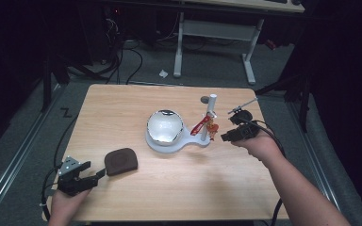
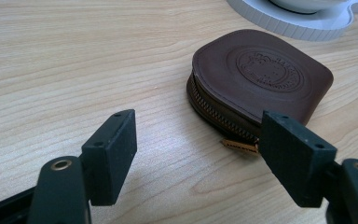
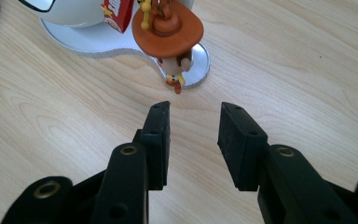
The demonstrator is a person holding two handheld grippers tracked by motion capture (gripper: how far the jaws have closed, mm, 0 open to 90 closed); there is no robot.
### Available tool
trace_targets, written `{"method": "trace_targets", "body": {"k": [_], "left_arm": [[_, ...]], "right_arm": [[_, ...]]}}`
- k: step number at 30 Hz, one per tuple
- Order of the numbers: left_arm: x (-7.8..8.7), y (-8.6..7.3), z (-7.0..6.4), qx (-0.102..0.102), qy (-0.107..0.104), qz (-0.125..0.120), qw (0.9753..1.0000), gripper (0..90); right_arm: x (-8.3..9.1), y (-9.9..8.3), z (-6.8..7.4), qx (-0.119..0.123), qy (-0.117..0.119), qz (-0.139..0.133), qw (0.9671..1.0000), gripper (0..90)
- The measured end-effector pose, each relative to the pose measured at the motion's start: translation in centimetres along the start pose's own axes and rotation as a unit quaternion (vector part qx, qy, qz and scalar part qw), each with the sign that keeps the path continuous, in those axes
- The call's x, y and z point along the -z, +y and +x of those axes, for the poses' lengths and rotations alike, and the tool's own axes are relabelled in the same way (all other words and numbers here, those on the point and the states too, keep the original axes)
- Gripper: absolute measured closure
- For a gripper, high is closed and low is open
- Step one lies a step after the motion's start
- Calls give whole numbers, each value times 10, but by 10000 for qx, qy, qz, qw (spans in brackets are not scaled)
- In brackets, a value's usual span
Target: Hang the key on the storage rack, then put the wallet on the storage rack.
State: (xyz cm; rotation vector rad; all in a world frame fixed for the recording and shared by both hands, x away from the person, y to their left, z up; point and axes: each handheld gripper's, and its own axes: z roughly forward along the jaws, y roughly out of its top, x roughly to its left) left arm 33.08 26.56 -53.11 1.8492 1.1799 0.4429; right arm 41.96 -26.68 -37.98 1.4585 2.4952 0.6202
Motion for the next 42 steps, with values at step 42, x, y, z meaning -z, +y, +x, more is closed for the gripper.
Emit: {"method": "trace_targets", "body": {"k": [42], "left_arm": [[1,7,-12,17,-22,-20,10000,286]], "right_arm": [[-39,-112,4,-329,33,-956,9949,484]]}}
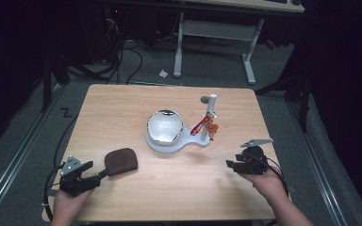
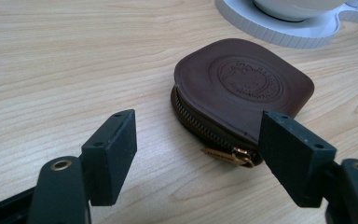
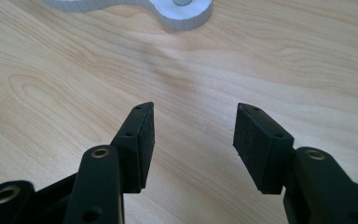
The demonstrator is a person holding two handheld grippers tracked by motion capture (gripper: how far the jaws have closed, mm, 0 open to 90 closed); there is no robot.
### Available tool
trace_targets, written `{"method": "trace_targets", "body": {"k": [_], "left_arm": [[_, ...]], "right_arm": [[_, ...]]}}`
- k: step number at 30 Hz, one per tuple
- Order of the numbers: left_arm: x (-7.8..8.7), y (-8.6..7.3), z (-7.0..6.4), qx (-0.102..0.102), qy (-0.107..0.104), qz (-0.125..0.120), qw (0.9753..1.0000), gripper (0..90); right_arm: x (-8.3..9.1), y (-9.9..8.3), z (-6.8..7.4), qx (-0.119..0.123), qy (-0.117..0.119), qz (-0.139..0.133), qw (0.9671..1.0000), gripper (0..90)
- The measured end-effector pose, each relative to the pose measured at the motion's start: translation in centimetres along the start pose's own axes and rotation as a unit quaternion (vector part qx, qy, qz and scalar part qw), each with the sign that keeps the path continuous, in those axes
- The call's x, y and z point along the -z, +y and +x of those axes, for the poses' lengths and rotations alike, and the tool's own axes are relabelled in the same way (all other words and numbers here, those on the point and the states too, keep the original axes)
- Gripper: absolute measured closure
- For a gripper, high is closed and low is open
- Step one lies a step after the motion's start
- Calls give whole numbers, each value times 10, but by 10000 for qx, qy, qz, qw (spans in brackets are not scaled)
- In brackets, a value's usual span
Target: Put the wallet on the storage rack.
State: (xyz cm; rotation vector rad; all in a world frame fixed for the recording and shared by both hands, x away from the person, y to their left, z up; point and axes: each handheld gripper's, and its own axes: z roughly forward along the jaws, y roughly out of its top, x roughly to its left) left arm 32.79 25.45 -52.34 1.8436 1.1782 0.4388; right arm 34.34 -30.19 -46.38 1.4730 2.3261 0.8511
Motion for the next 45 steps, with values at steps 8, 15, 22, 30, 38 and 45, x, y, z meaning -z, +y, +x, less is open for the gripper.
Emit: {"method": "trace_targets", "body": {"k": [8,15,22,30,38,45], "left_arm": [[0,1,-2,92,-20,-49,9999,292],[-2,2,-4,123,-38,-62,9999,295],[-2,5,-9,197,-83,-128,9997,293],[-5,8,-20,118,-12,-24,9999,285],[-2,22,-19,282,197,-9,9994,321],[-14,29,-1,551,185,78,9983,421]], "right_arm": [[-12,-31,6,-4,-178,-374,9991,479],[-20,-60,12,-174,-343,-877,9954,472],[-14,-79,18,189,-538,-1312,9897,468],[-16,-85,7,173,-400,-1319,9903,456],[-12,-79,14,342,-368,-1589,9860,449],[-16,-76,15,393,-307,-1511,9873,446]]}}
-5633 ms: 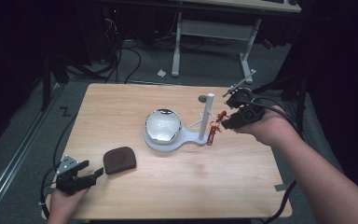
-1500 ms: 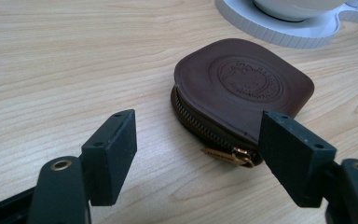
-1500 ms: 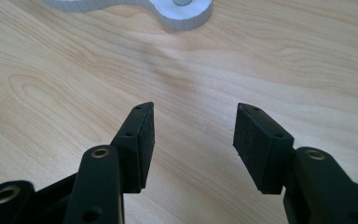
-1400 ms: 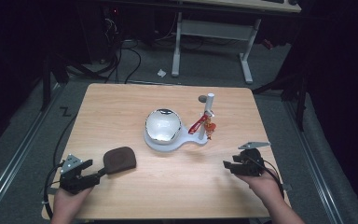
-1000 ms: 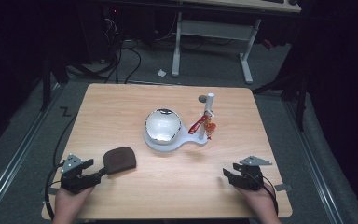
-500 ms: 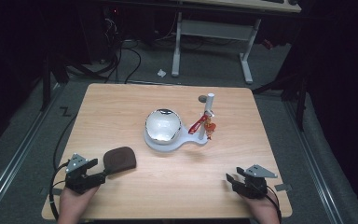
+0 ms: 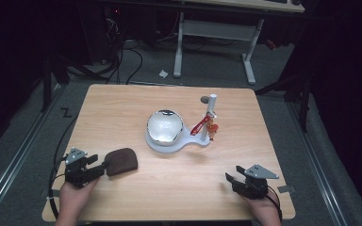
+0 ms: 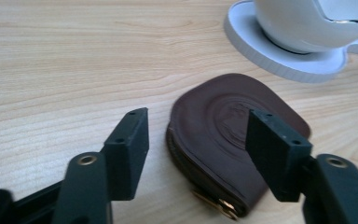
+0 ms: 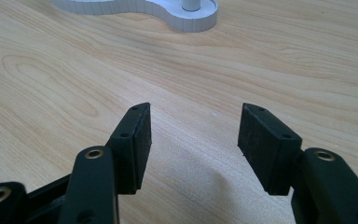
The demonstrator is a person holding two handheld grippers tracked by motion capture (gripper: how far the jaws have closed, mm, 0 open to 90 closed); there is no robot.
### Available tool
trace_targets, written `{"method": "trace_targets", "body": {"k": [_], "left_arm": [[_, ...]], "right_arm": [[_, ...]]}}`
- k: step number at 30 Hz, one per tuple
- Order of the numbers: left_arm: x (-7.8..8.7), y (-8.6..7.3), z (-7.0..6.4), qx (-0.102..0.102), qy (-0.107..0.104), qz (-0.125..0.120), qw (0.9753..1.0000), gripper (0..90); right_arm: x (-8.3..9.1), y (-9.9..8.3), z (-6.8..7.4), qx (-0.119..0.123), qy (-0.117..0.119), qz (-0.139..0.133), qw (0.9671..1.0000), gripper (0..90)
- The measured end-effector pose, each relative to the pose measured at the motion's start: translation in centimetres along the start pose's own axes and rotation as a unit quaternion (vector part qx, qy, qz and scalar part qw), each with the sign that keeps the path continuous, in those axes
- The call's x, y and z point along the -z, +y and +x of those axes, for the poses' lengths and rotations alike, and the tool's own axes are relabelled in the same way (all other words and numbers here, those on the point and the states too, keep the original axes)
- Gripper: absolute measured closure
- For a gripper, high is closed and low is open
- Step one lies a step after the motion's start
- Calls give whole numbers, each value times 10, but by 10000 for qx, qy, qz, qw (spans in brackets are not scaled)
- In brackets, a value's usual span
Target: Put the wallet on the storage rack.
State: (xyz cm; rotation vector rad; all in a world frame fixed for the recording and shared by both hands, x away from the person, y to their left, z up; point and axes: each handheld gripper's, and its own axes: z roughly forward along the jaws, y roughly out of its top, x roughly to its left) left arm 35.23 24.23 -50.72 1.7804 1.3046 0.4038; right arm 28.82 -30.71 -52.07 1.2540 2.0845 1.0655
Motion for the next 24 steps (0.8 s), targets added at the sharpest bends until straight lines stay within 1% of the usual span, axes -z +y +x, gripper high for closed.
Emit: {"method": "trace_targets", "body": {"k": [1,2,4,8,11,13,17,21,24], "left_arm": [[-2,1,3,62,-17,34,10000,445],[-5,2,5,128,-79,65,9999,464],[-9,4,9,189,-145,139,9996,510],[-15,4,17,355,-186,399,9984,580],[-16,5,21,550,-372,485,9966,611],[-16,6,23,679,-563,543,9946,619],[-18,6,24,754,-707,644,9926,618],[-18,5,21,704,-847,771,9909,676],[-19,4,17,659,-942,903,9893,687]], "right_arm": [[0,0,0,-18,4,3,10000,446],[0,-1,0,-28,2,12,10000,446],[0,-1,-1,-20,-11,18,10000,446],[2,-2,-1,-25,-28,39,10000,448],[2,-3,-1,-18,-35,41,10000,449],[2,-3,-1,-27,-41,54,10000,449],[1,-3,-1,-20,-30,67,10000,449],[1,-3,-1,-22,-15,92,10000,449],[1,-3,-1,-16,-11,96,10000,449]]}}
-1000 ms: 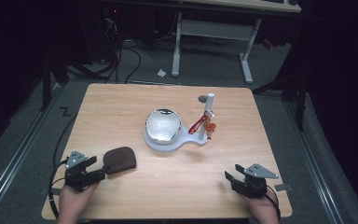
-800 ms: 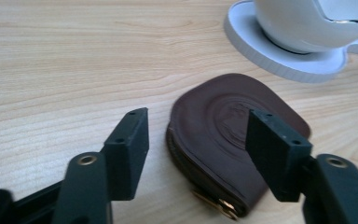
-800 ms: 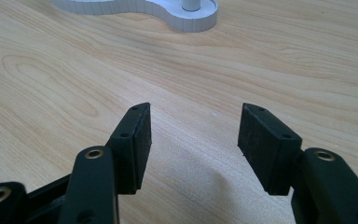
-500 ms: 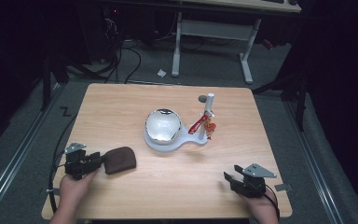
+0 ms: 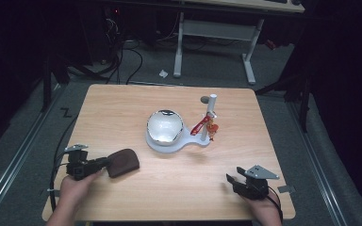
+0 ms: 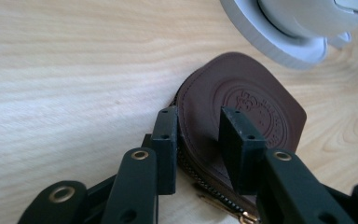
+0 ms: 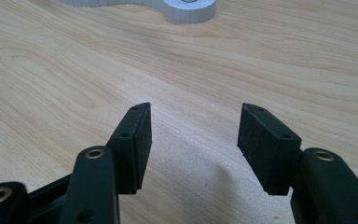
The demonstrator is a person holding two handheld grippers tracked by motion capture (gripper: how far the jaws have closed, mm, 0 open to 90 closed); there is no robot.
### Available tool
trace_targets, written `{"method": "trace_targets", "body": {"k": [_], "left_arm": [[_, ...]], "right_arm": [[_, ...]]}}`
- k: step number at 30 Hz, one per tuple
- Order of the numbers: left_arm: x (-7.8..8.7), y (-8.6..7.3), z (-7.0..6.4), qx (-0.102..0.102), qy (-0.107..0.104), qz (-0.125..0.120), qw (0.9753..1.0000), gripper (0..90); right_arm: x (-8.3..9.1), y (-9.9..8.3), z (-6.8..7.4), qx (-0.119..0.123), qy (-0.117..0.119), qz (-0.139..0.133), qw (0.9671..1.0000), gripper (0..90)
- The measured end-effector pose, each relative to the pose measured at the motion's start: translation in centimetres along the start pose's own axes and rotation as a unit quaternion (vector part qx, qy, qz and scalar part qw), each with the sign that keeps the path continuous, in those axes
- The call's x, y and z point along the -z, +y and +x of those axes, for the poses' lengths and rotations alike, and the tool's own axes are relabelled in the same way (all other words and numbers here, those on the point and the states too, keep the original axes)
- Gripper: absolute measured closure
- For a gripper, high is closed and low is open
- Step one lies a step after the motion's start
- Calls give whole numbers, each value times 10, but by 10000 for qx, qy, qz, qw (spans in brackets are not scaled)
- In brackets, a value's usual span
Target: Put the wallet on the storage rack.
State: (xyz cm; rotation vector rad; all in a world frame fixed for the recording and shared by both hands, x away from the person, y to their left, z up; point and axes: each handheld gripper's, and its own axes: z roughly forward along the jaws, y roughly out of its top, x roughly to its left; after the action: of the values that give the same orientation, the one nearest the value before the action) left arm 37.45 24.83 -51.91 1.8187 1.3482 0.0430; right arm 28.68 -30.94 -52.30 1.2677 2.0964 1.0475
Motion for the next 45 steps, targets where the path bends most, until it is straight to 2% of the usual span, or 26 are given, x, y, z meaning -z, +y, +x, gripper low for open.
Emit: {"method": "trace_targets", "body": {"k": [3,5,7,21,26,31,38,45], "left_arm": [[-1,-1,-4,-82,32,70,9999,712],[-1,-2,-6,-136,20,112,9998,778],[-1,-2,-7,-206,39,125,9997,805],[0,-7,-17,-558,226,-42,9982,850],[6,-11,-23,-572,222,-318,9976,864],[13,-17,-31,-628,194,-634,9958,867],[26,-18,-45,-825,251,-996,9913,870],[34,-14,-56,-1006,370,-1209,9869,871]], "right_arm": [[-1,0,0,-6,3,9,10000,449],[-1,0,0,1,8,16,10000,450],[-1,0,0,7,8,14,10000,450],[-1,-1,-1,-25,23,36,10000,450],[-1,-1,-1,-50,27,32,10000,451],[-1,-1,-2,-68,30,13,10000,452],[-1,-2,-2,-78,45,8,10000,452],[-1,-2,-2,-100,61,17,9999,452]]}}
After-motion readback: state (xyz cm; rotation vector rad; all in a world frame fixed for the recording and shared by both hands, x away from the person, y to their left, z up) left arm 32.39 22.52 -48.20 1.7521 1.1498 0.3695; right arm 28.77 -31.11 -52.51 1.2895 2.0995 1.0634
